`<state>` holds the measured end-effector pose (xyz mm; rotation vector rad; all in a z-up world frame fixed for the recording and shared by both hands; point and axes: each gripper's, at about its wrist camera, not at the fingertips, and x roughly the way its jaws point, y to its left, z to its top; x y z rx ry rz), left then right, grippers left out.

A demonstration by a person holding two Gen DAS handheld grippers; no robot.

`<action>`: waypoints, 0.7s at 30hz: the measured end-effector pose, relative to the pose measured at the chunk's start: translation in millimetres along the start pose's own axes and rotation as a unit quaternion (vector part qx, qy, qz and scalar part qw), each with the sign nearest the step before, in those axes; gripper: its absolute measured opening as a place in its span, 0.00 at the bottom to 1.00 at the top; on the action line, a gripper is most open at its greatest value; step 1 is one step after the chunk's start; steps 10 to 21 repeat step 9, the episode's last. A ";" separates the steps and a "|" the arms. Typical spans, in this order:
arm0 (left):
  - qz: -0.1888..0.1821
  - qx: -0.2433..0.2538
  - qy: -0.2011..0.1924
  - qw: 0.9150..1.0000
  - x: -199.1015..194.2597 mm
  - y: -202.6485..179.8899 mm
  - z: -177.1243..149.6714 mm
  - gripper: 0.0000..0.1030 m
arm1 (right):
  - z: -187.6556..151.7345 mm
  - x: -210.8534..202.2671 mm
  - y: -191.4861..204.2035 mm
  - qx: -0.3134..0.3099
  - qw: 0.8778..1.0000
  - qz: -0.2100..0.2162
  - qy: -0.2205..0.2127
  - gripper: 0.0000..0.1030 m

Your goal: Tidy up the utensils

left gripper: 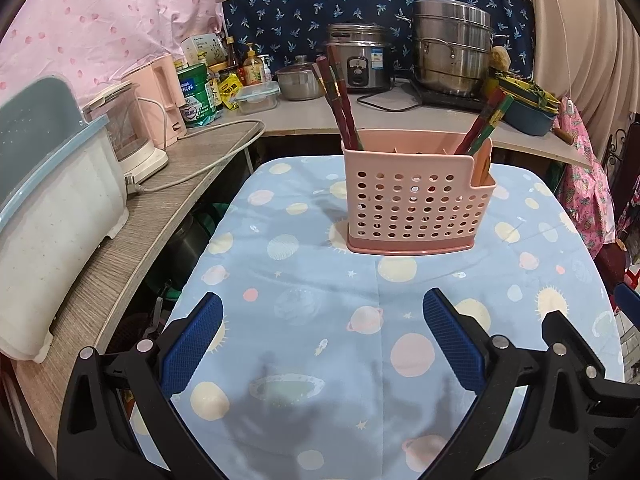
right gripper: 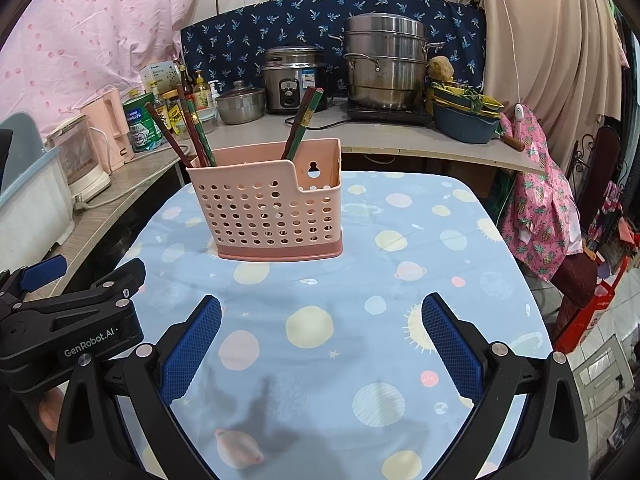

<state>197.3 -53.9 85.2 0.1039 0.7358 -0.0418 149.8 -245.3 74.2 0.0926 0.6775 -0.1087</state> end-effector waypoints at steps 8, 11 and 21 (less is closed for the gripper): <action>-0.002 -0.001 0.004 1.000 6.0 -0.4 1.1 0.93 | 0.0 1.6 0.3 -0.001 1.000 -0.002 0.000 0.94; -0.003 0.000 0.006 1.000 7.3 -0.5 1.3 0.93 | -0.1 2.7 0.2 -0.002 1.000 -0.002 -0.001 0.94; -0.003 0.000 0.006 1.000 7.3 -0.5 1.3 0.93 | -0.1 2.7 0.2 -0.002 1.000 -0.002 -0.001 0.94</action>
